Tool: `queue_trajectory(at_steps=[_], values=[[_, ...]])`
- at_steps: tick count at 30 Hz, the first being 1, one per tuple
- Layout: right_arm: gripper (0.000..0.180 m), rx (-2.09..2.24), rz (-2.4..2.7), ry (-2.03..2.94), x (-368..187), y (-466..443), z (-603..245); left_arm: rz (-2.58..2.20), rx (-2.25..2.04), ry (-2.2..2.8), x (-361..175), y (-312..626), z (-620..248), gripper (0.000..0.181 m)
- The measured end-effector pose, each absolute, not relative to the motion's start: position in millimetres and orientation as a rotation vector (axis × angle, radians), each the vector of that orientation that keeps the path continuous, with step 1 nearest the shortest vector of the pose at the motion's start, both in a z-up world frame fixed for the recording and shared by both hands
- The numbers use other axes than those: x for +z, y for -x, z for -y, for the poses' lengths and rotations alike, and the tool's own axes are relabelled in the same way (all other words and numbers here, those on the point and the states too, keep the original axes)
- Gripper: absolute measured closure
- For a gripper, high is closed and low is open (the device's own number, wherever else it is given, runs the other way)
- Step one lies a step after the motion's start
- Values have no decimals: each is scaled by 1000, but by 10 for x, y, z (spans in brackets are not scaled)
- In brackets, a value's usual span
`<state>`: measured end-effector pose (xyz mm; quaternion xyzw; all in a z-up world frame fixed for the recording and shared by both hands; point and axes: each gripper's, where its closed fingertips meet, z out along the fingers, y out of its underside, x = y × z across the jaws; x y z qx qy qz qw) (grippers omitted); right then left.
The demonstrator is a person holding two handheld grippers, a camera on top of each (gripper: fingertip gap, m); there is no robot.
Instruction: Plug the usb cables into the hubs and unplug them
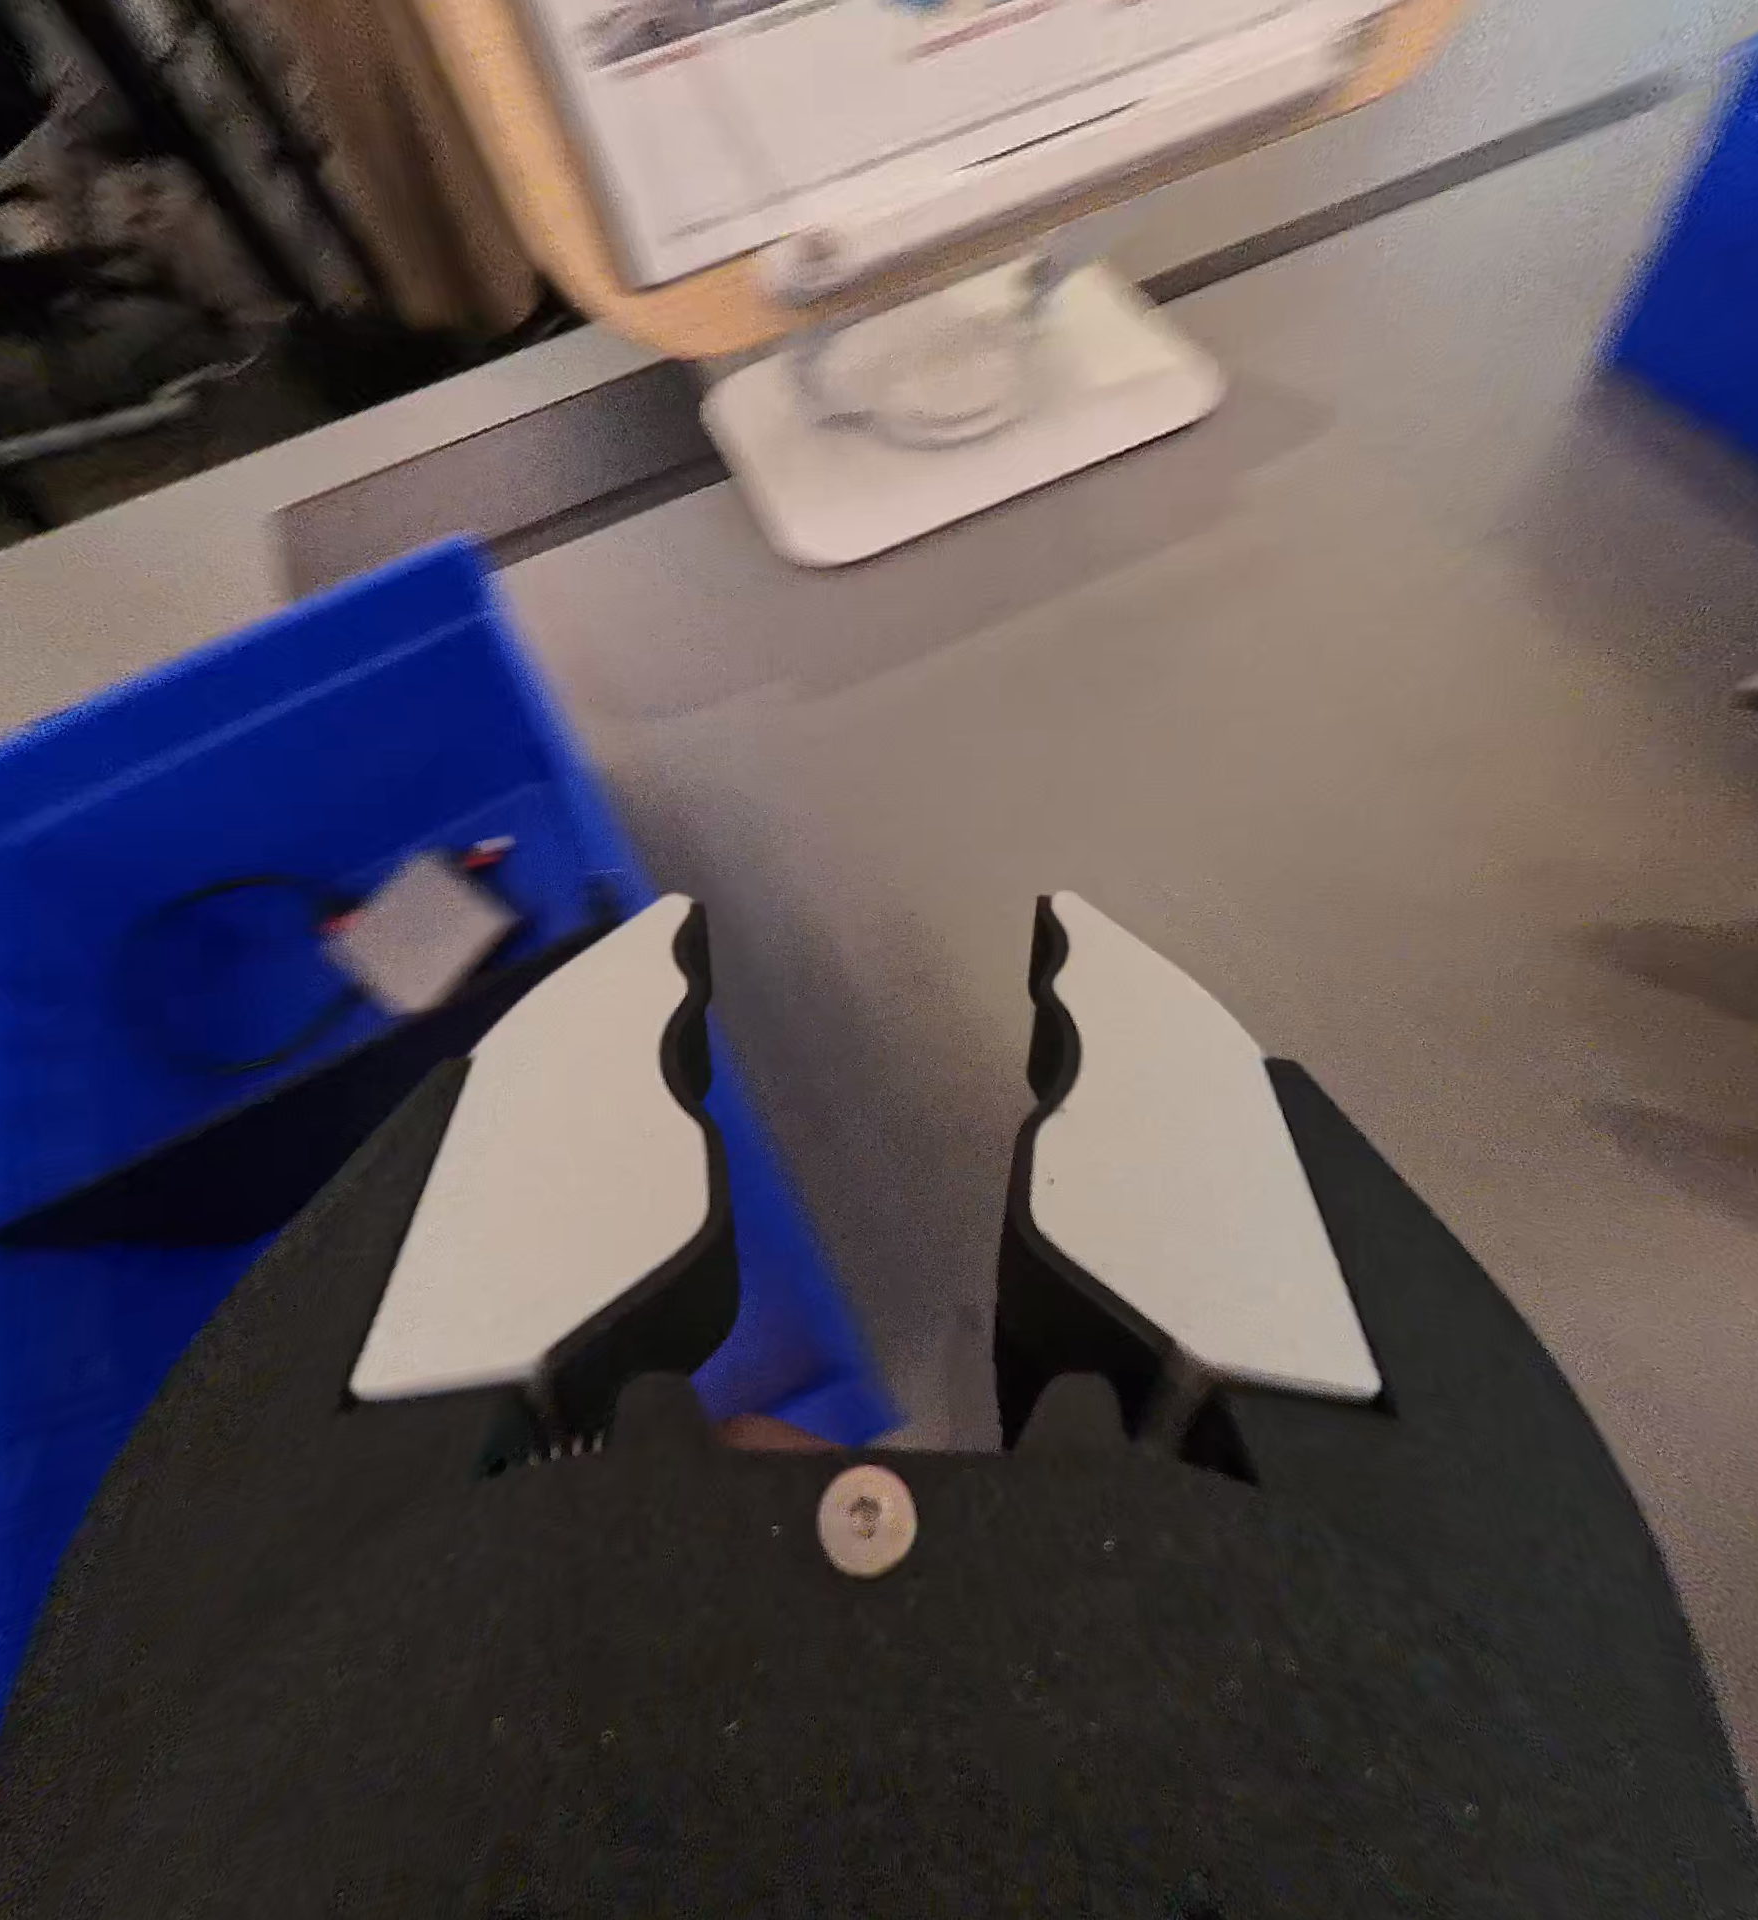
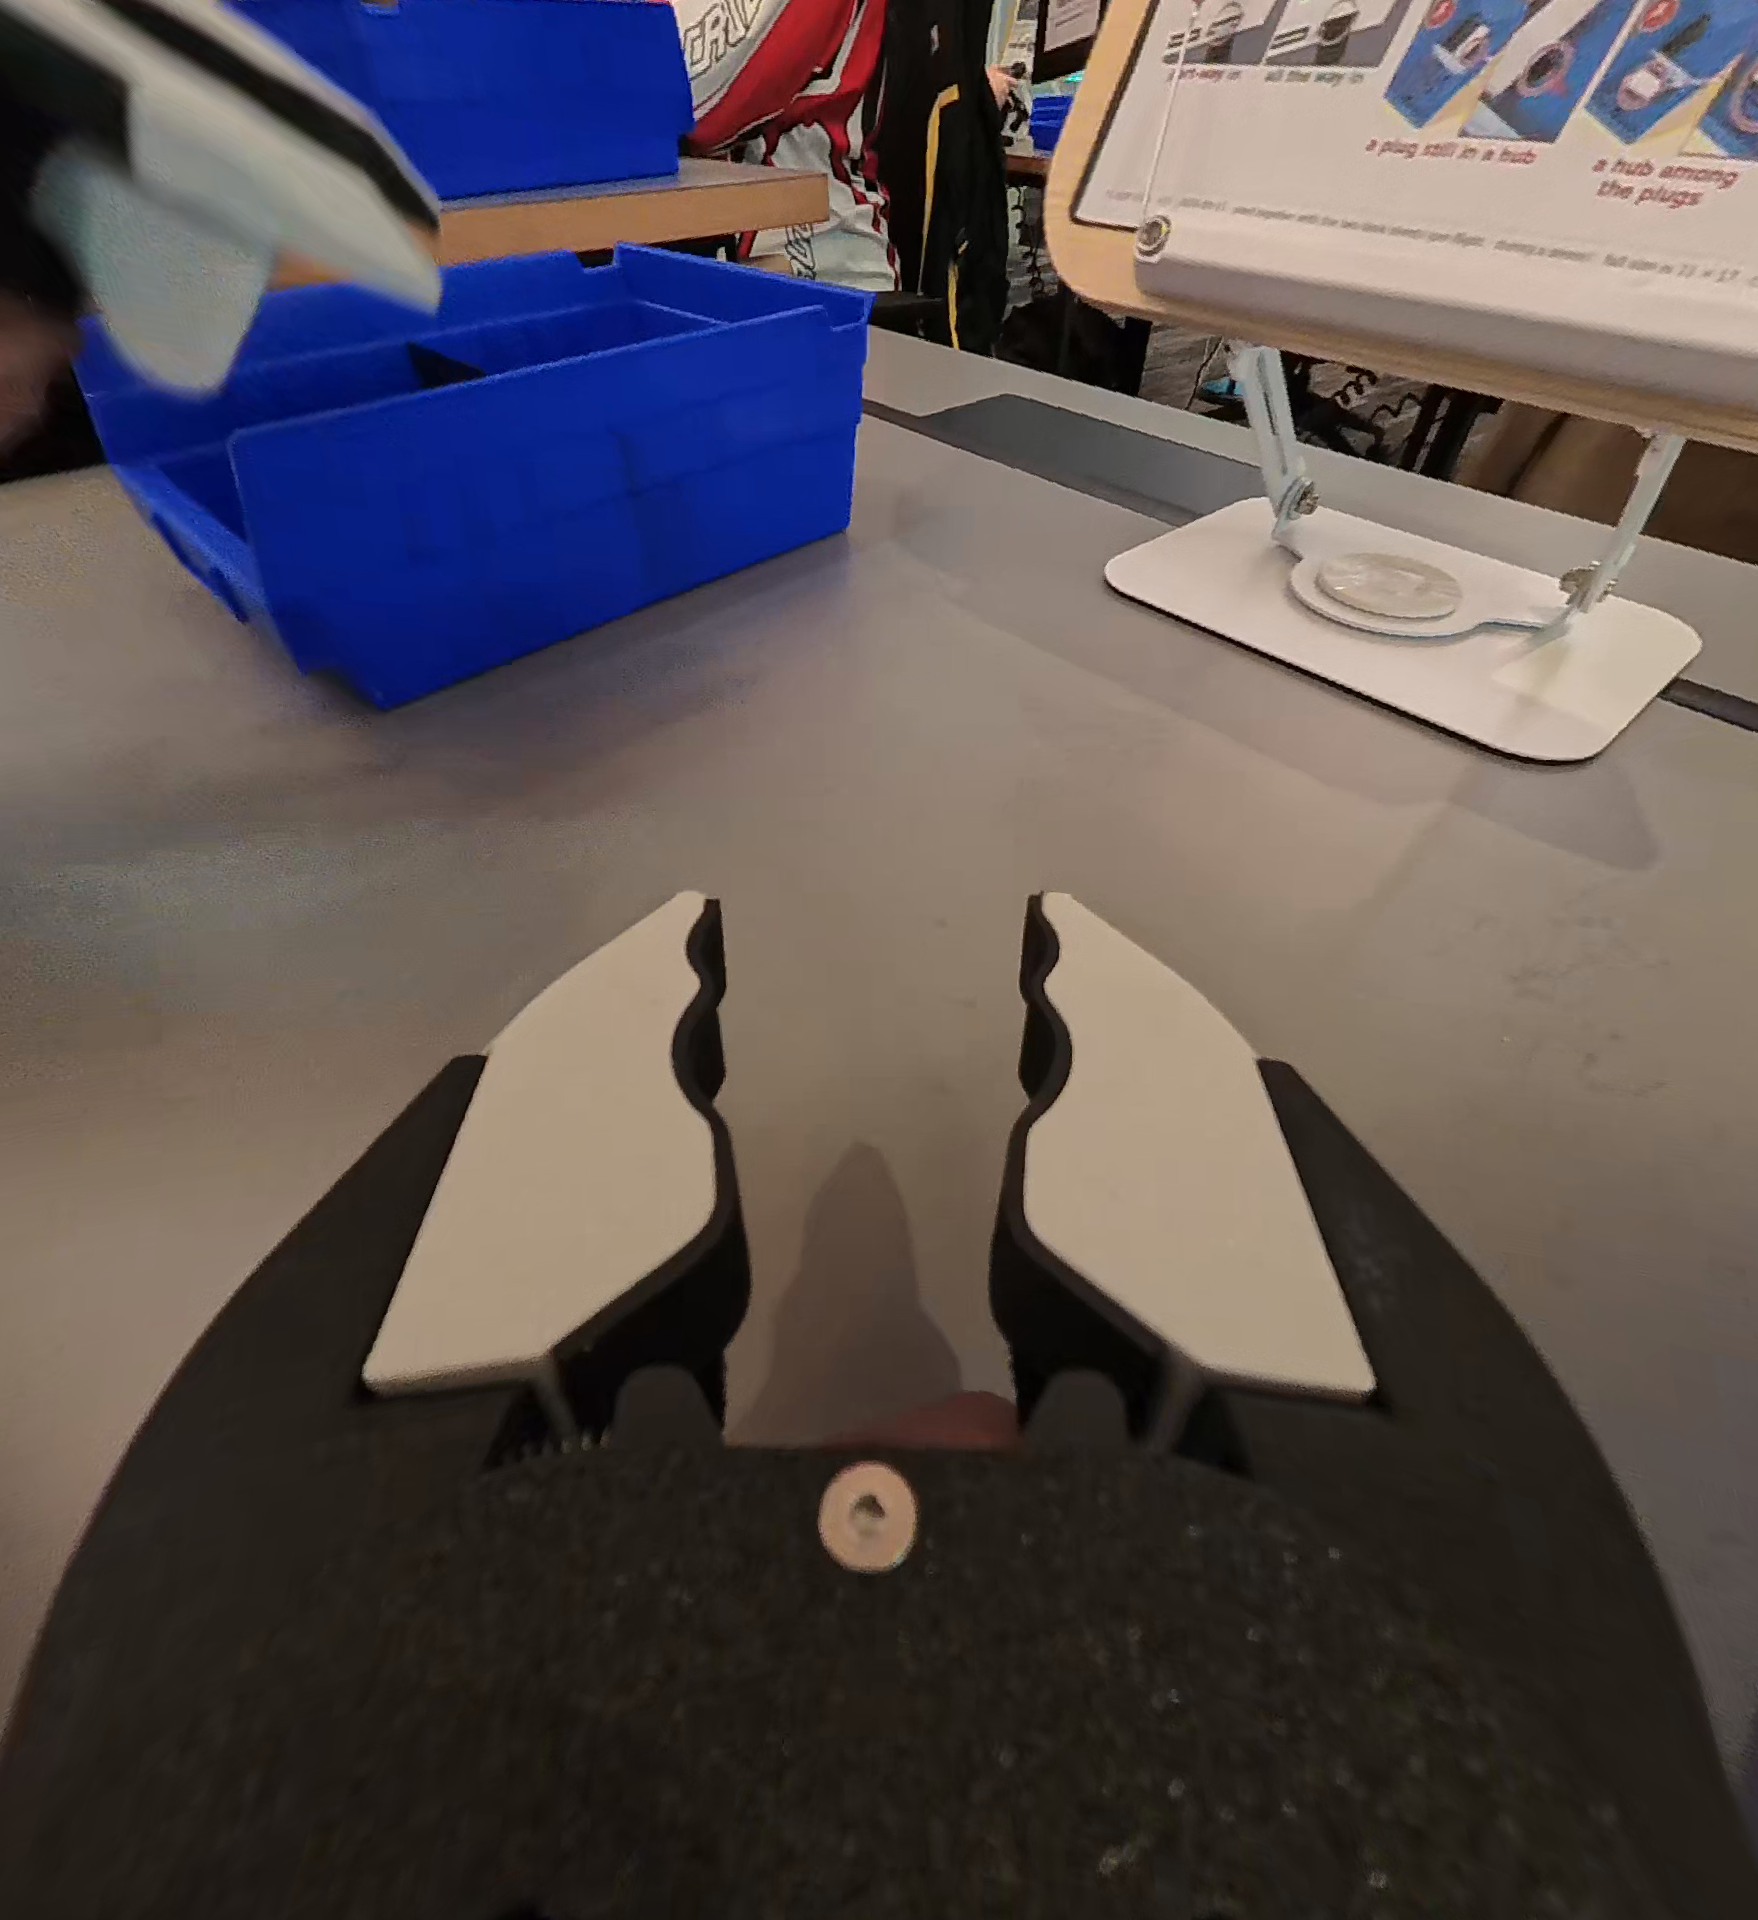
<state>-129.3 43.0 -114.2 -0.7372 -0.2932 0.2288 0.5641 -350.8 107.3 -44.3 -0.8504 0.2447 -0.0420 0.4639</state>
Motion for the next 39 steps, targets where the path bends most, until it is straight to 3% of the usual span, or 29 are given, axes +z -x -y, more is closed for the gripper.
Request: queue_trajectory(at_steps=[4,9,13,20,25,27,32,39], values=[[126,526,728,1731,-1157,1342,-397,-498,258,2277,-333,4555,-1940,122],[126,542,750,1725,-1159,1385,-354,-287,160,2651,-990,5081,-2668,121],[128,562,734,1722,-1145,1356,-340,-41,-67,2827,-1455,5110,-2837,128],[131,600,694,1719,-1119,1279,-313,64,-134,2915,-1778,5058,-2771,130],[132,577,712,1715,-1126,1296,-301,122,-180,2942,-1868,5066,-2842,168],[132,563,723,1715,-1133,1306,-296,105,-194,2966,-1866,5052,-2828,168],[134,554,716,1705,-1119,1295,-297,22,-218,2804,-1529,5032,-2859,169],[136,560,703,1696,-1100,1279,-296,-263,-210,2354,-209,4722,-2681,175]])
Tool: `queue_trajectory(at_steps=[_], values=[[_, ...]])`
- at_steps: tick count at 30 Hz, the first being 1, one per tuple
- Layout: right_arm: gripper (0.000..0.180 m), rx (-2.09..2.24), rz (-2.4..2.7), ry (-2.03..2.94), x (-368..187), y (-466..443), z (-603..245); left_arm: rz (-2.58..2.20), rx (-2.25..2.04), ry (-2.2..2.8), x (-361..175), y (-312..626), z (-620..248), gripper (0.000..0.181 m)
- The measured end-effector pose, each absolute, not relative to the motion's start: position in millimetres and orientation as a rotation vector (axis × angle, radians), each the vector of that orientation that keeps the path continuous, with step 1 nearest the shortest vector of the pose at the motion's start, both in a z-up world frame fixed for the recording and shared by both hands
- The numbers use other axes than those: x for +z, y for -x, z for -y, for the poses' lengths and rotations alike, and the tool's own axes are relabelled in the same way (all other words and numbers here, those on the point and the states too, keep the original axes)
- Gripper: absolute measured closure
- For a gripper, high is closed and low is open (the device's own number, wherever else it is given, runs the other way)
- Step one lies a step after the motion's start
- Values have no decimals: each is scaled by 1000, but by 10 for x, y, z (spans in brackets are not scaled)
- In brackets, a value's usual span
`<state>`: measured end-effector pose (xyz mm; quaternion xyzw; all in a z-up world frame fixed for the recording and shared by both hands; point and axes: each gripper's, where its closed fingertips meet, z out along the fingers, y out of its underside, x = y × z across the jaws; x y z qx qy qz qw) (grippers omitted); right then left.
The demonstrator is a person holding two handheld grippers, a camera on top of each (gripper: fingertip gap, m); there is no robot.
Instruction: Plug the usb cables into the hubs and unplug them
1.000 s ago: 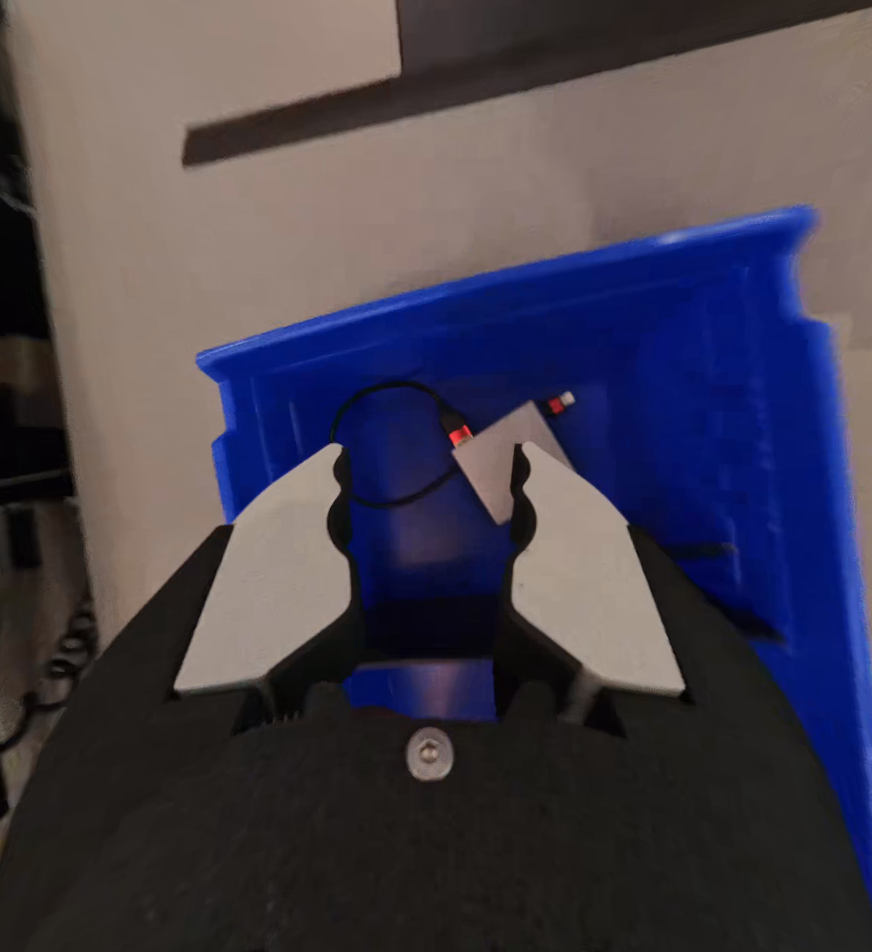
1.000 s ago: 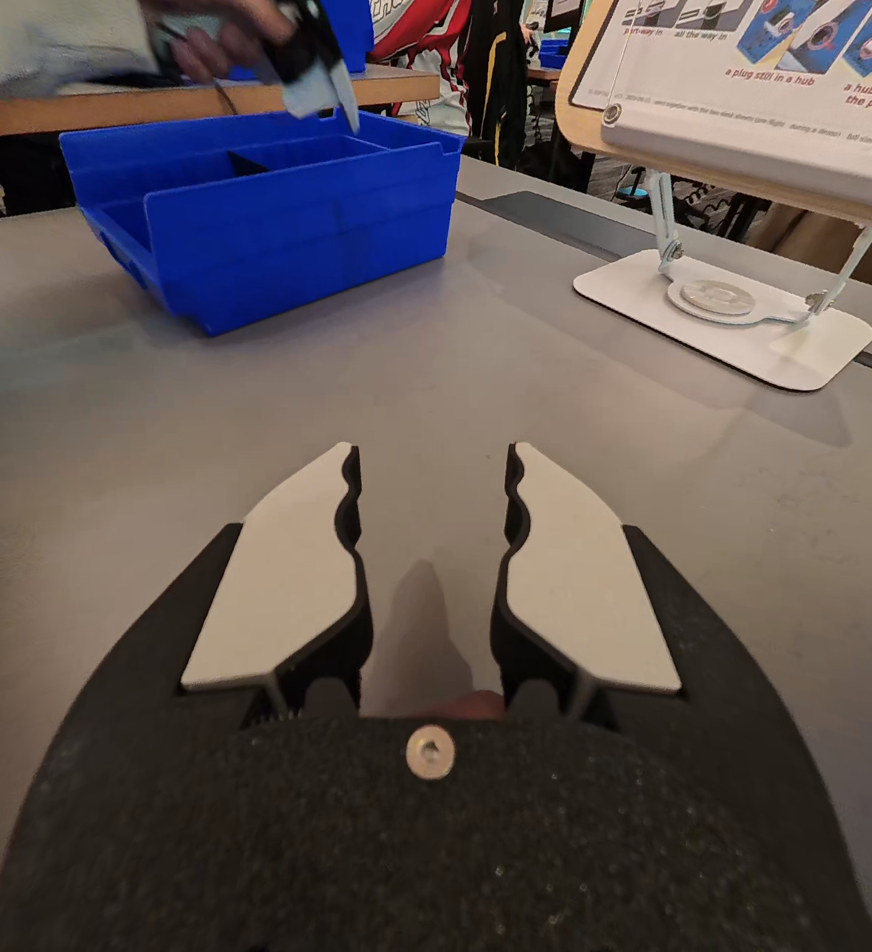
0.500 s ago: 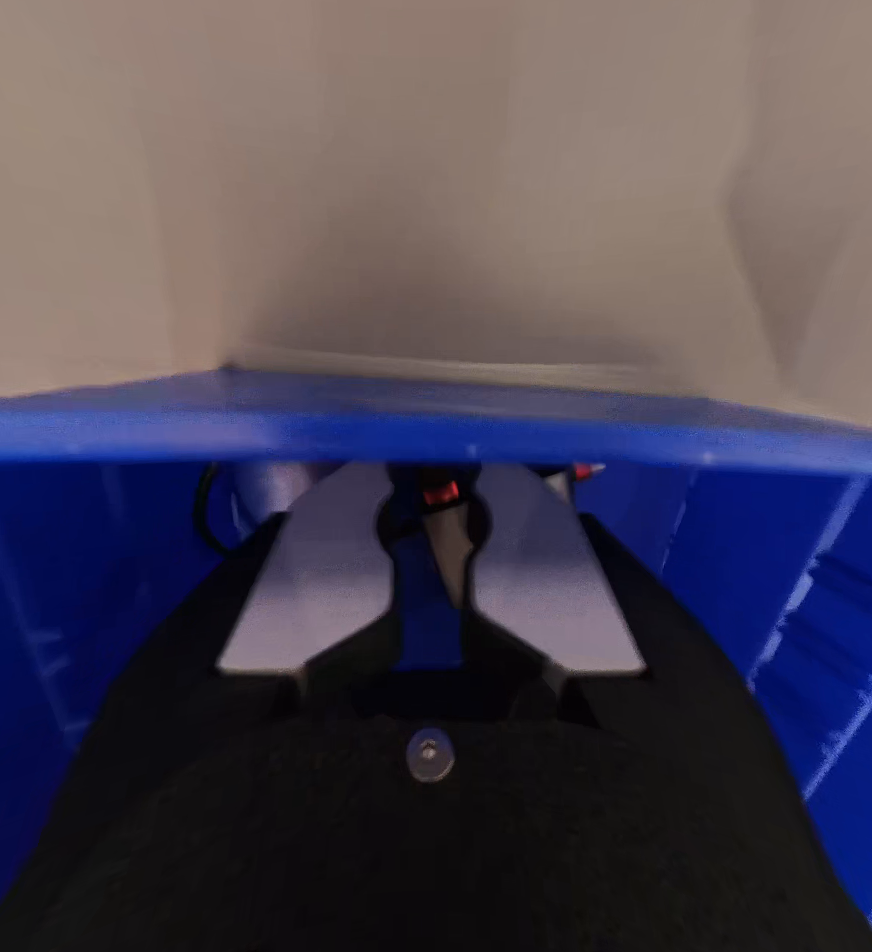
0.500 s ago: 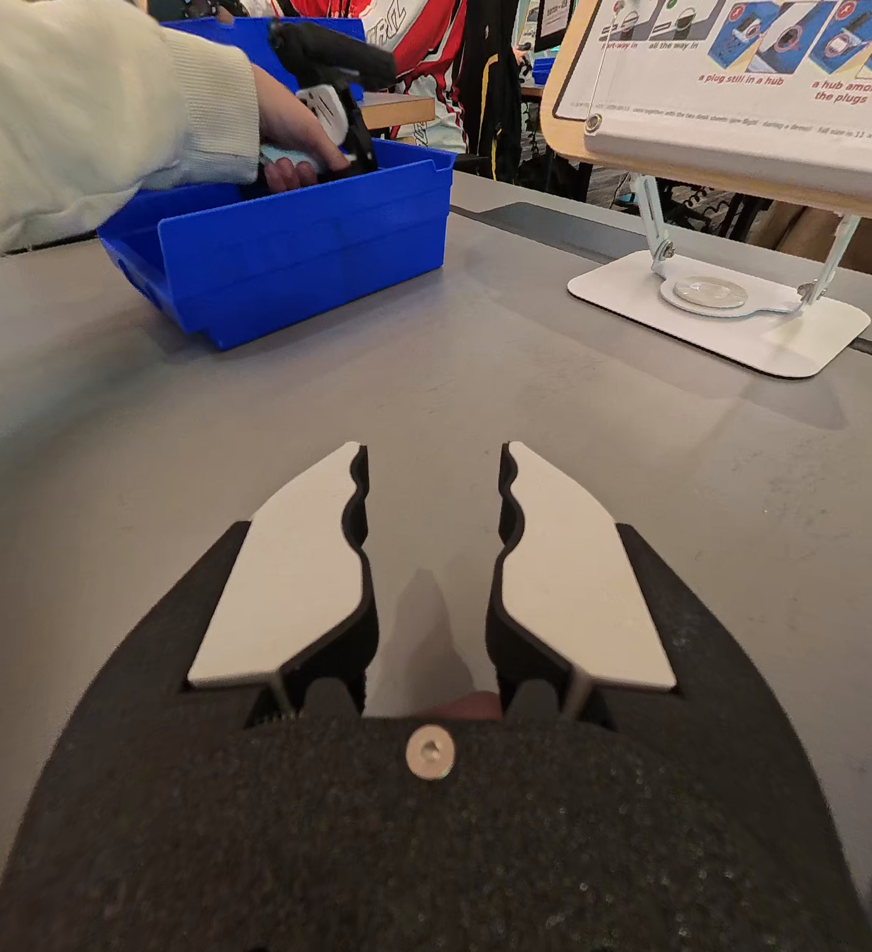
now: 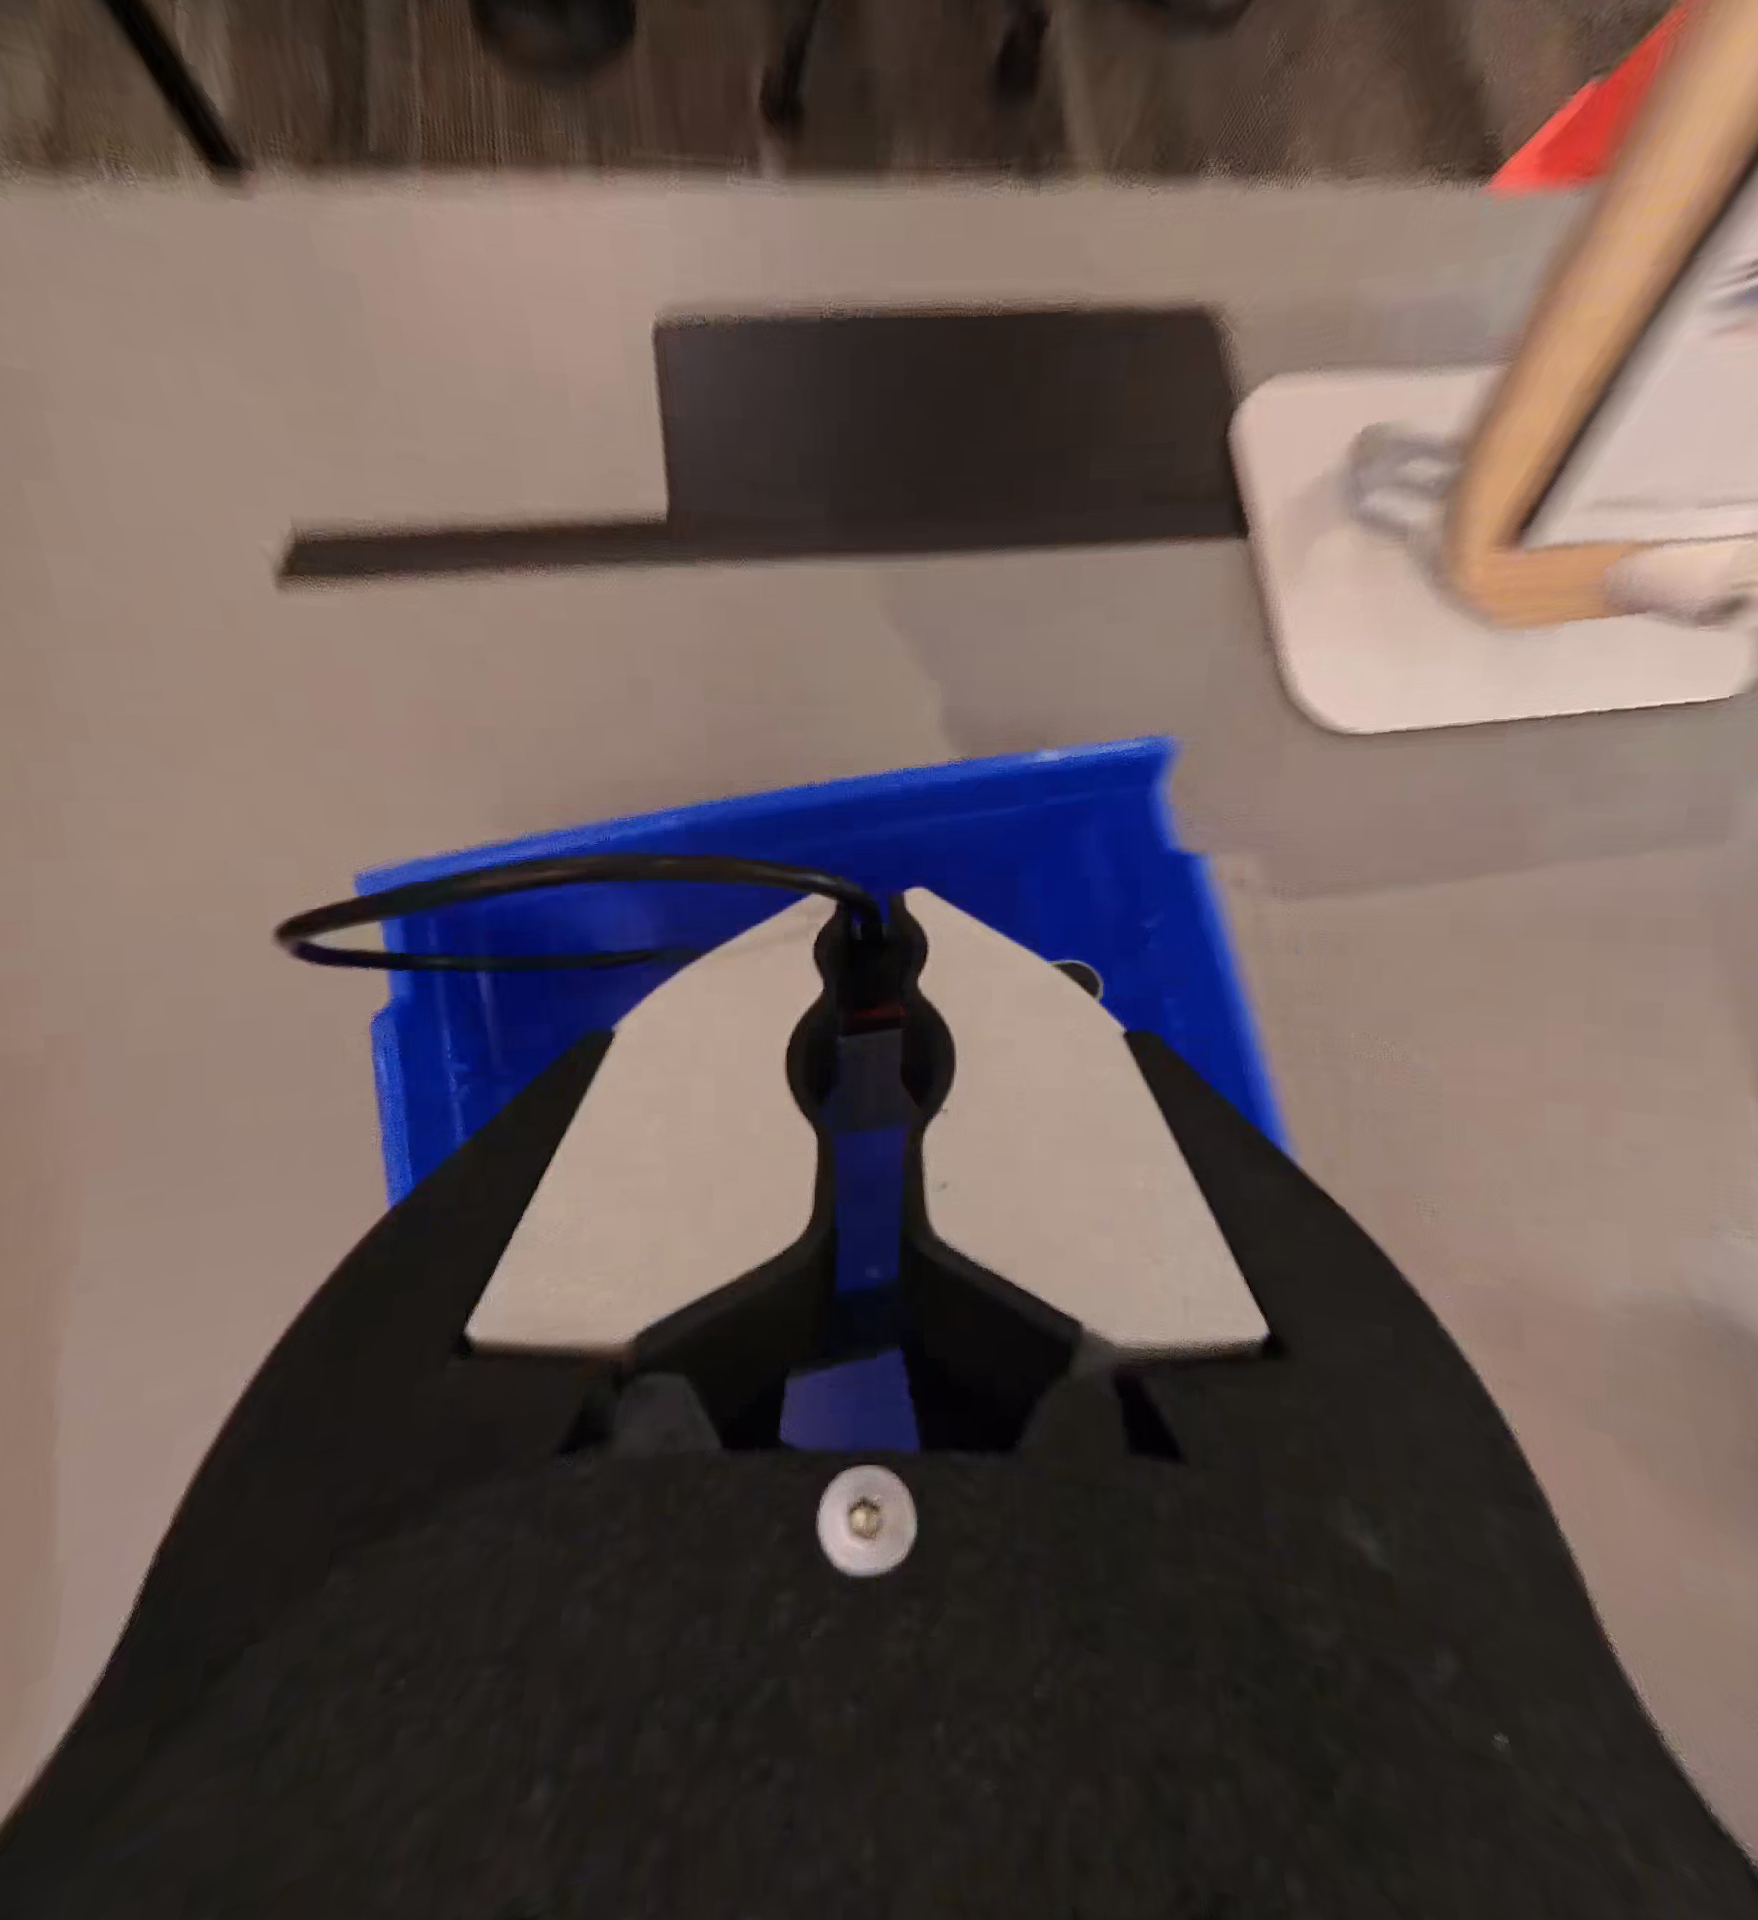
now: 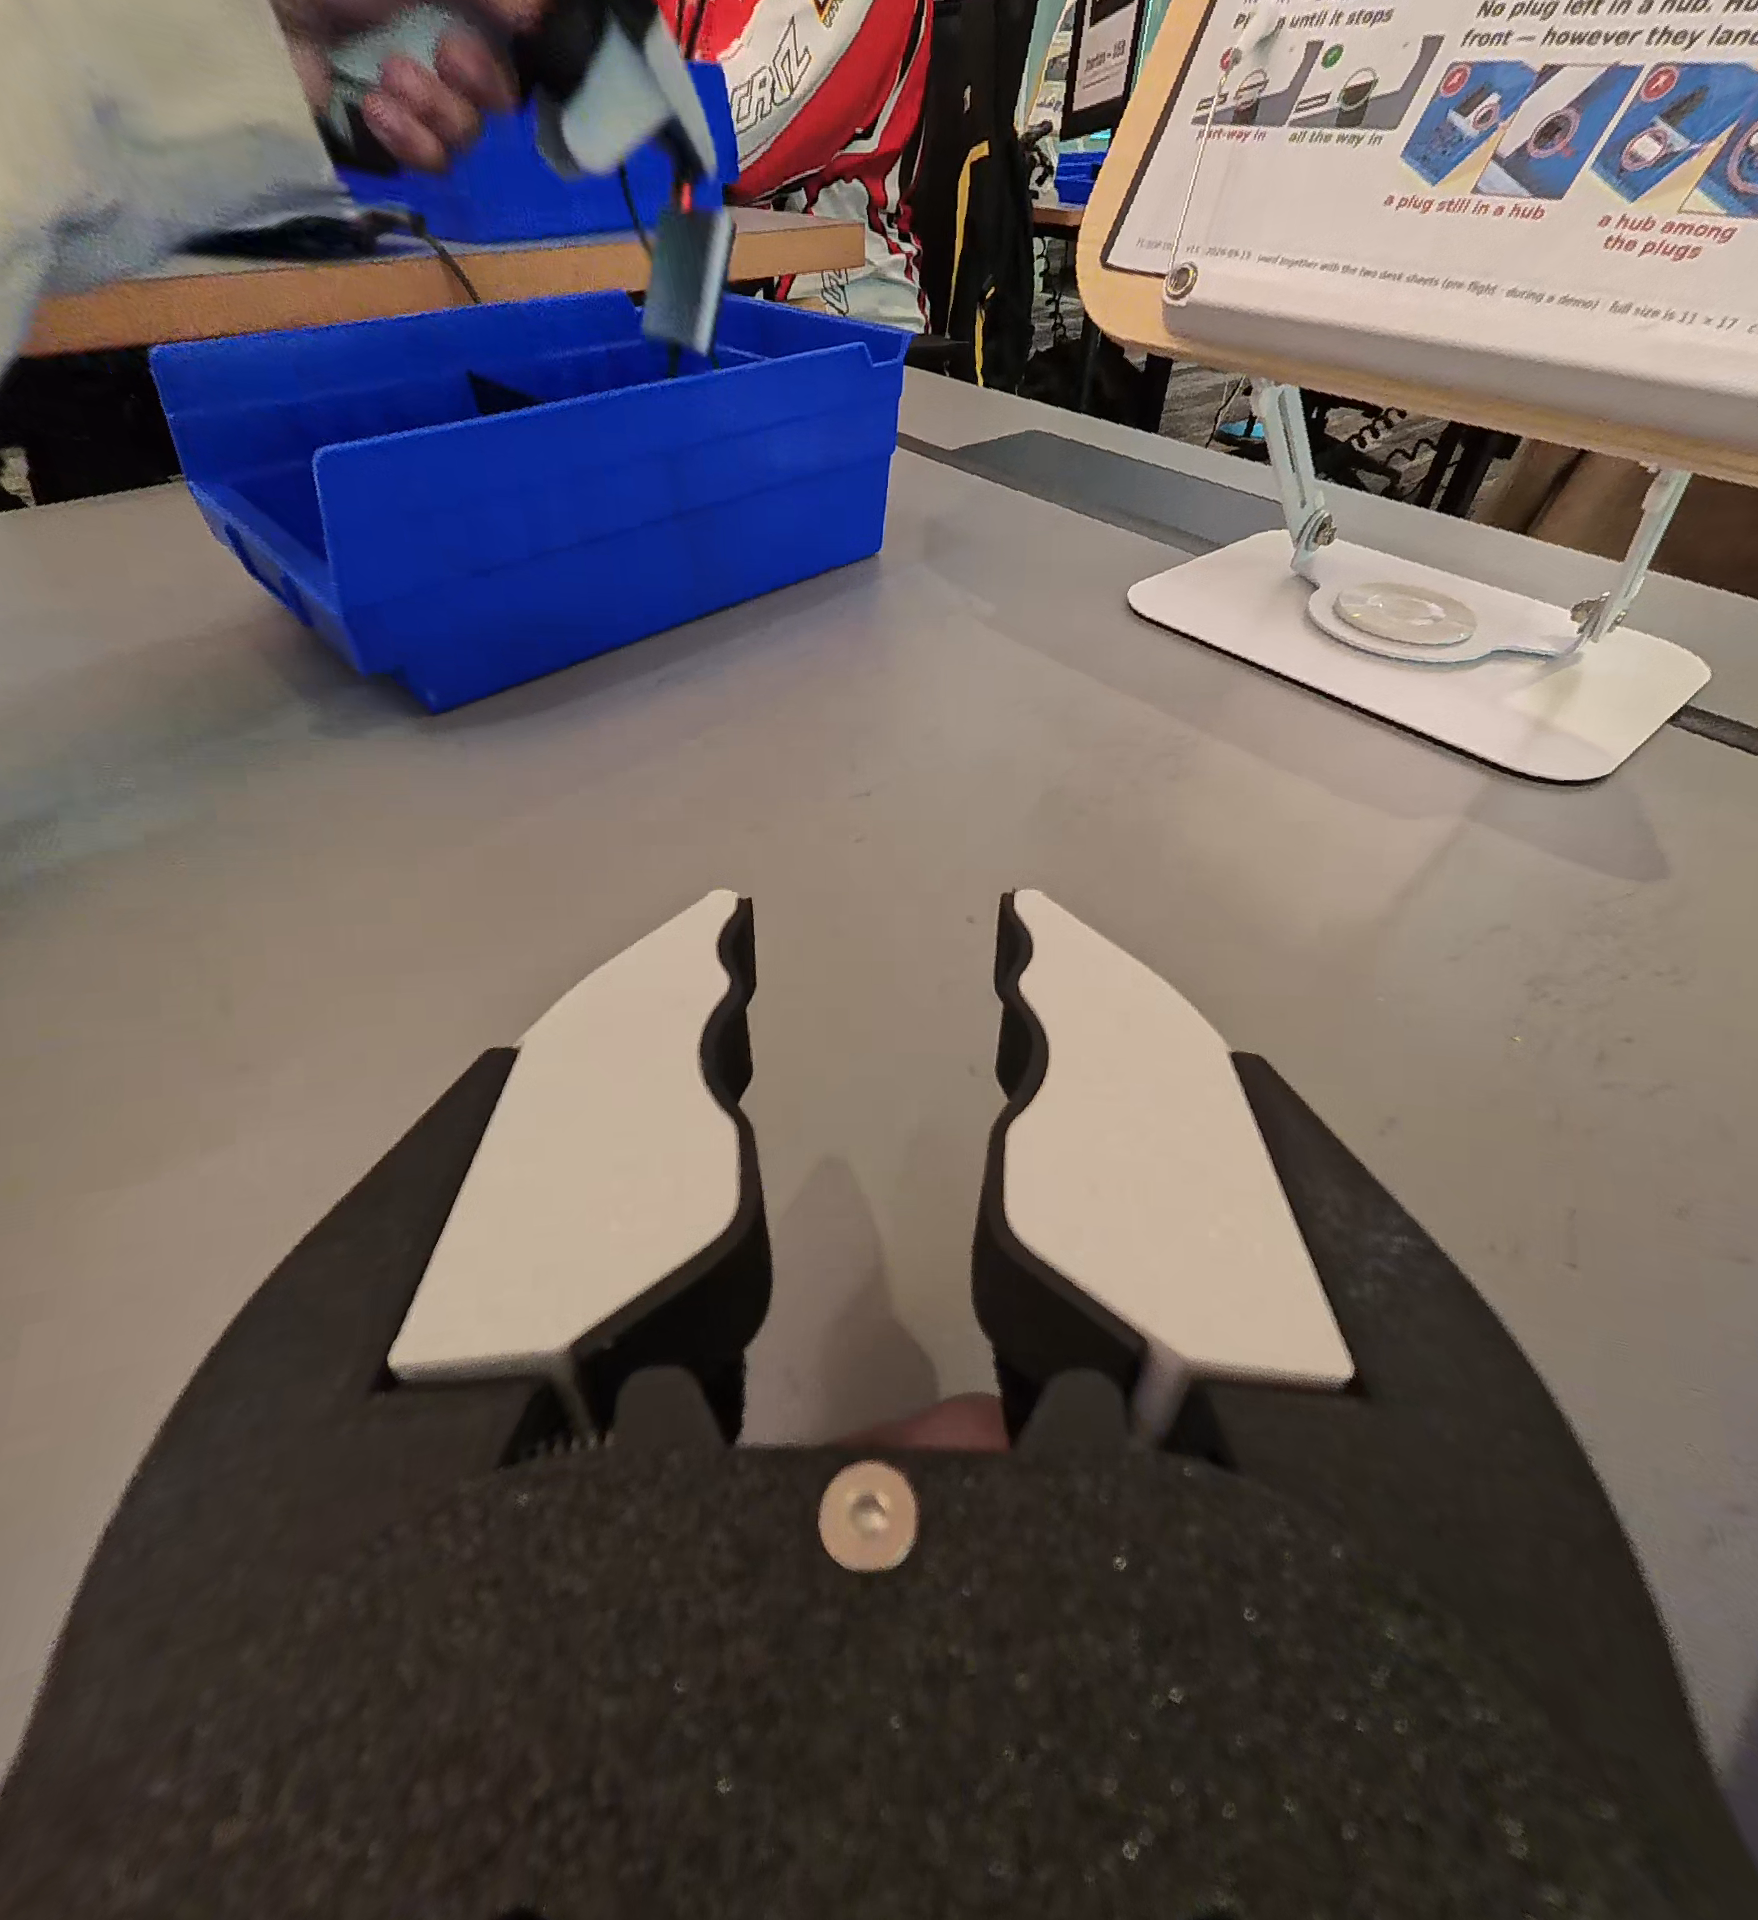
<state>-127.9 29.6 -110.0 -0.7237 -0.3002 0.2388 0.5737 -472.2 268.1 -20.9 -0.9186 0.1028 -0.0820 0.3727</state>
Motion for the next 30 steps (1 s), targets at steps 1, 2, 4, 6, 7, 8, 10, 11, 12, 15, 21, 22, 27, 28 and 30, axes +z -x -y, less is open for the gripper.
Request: queue_trajectory(at_steps=[1,2,4,6,7,8,10,11,12,15,21,22,27,28,30], values=[[136,558,709,1696,-1102,1285,-296,-308,-197,2301,-23,4640,-2612,175],[136,553,715,1691,-1100,1292,-296,-346,-192,2258,146,4544,-2534,175],[136,532,734,1669,-1083,1304,-295,-430,-199,2155,474,4294,-2370,175],[136,525,755,1636,-1048,1337,-280,-516,-222,2063,754,3993,-2182,175],[136,530,762,1622,-1024,1357,-273,-556,-245,2023,878,3827,-2080,175],[136,542,765,1609,-991,1381,-266,-595,-250,1987,990,3673,-1981,175],[136,549,768,1582,-860,1407,-280,-674,-244,1897,1210,3364,-1784,176],[136,544,762,1563,-752,1414,-299,-707,-252,1864,1288,3207,-1682,176],[136,543,768,1539,-624,1434,-310,-738,-273,1843,1334,3043,-1582,176],[132,546,772,1487,-225,1481,-346,-827,-357,1801,1304,2558,-1331,176],[132,603,708,1412,41,1432,-516,-886,-496,1752,777,1895,-1070,176],[133,587,710,1410,-12,1409,-540,-896,-528,1754,649,1810,-1029,176],[134,521,746,1469,-429,1348,-603,-942,-670,1830,59,1498,-905,176],[135,528,759,1489,-506,1351,-609,-946,-695,1839,-7,1454,-891,176],[134,526,772,1521,-605,1349,-631,-955,-737,1848,-93,1375,-861,176]])
